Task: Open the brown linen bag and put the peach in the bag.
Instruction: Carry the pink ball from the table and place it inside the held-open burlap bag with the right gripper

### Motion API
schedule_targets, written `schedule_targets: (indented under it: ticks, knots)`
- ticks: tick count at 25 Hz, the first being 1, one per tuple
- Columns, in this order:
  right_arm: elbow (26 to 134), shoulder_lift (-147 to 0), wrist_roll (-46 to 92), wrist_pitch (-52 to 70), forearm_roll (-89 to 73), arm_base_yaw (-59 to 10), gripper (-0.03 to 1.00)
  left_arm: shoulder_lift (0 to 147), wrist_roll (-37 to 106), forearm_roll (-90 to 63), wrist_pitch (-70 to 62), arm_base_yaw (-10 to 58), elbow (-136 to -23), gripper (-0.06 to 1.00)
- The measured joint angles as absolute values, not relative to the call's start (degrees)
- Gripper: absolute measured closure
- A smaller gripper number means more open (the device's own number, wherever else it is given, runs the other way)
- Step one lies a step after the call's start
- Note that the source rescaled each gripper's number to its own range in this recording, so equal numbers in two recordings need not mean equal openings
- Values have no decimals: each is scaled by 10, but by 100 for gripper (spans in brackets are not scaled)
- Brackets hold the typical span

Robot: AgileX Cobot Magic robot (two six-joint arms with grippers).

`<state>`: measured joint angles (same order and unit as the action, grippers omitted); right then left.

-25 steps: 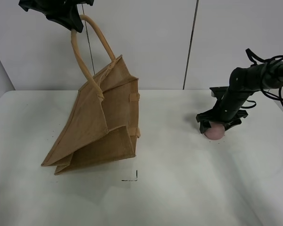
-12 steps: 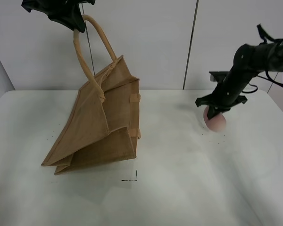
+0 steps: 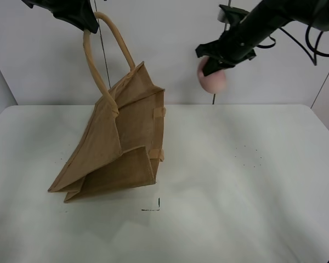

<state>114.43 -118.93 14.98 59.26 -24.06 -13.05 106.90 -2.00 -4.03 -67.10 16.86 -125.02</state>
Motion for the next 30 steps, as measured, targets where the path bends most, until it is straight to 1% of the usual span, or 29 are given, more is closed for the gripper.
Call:
schedule_targets:
  ticks: [7, 12, 15, 21, 25, 26, 27, 28, 29, 30]
  knots:
    - [1148, -1220, 159, 531, -251, -259, 97, 1069, -19, -33, -671, 167, -1250, 94]
    - [1149, -1281, 200, 474, -281, -315, 97, 1069, -19, -32, -671, 167, -1250, 94]
    - [1149, -1319, 256, 447, -308, -327, 97, 1069, -19, -32, -671, 167, -1250, 94]
    - [1149, -1370, 406, 420, -396, -328, 97, 1069, -19, -32, -671, 167, -1250, 94]
    - [1149, -1387, 461, 393, -435, -328, 96, 1069, -19, -32, -671, 167, -1250, 94]
    - [1149, -1389, 467, 389, -439, -328, 95, 1069, -19, -32, -671, 167, -1250, 94]
    - [1149, -1390, 472, 385, -442, -328, 90, 1069, -19, -32, -671, 167, -1250, 94]
    - [1149, -1390, 474, 384, -444, -328, 80, 1069, -19, -32, -671, 167, -1250, 94]
    - [1149, -1390, 476, 382, -444, -328, 64, 1069, -19, -32, -671, 167, -1250, 94]
    - [1149, -1390, 478, 382, -445, -328, 43, 1069, -19, -32, -671, 167, -1250, 94]
